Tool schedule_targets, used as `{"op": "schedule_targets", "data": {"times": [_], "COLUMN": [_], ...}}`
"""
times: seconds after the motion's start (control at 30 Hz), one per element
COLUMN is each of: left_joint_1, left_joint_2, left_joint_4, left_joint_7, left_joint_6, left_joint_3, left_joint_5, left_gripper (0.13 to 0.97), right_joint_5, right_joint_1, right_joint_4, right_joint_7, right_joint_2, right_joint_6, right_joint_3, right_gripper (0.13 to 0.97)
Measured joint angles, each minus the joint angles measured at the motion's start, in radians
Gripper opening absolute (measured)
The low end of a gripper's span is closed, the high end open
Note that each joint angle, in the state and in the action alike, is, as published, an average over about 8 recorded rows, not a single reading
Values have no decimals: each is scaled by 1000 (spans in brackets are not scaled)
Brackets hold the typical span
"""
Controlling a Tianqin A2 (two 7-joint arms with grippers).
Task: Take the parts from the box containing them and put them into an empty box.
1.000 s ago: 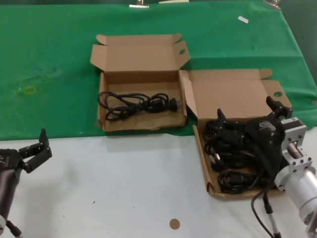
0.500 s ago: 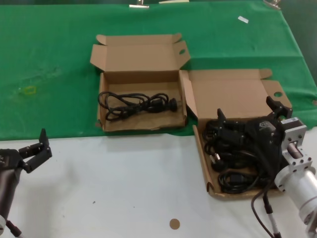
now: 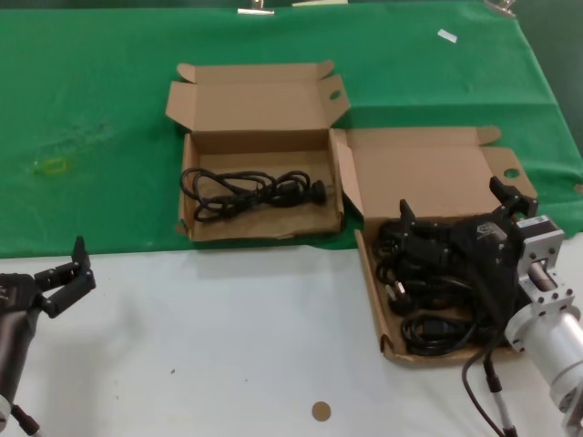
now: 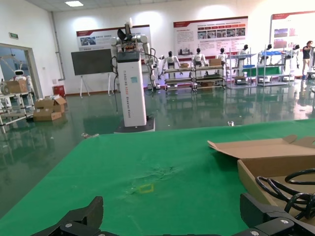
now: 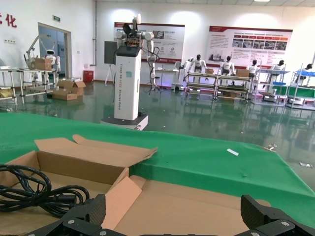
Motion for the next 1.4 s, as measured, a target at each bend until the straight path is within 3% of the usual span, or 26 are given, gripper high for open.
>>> {"op": "schedule_targets", "data": {"times": [1.4], "left_joint_1": [0], "left_joint_2": [0], "left_joint_4": [0], "left_joint_7": [0], "left_joint_6": [0], "left_joint_3": [0], "left_joint_5": [0], "left_gripper": [966], "right_joint_5": [0], "right_joint_1": [0], "right_joint_4": [0], "right_joint_7": [0], "right_joint_2": [0], "right_joint_6": [0], "right_joint_3": [0], "right_gripper": [966]}}
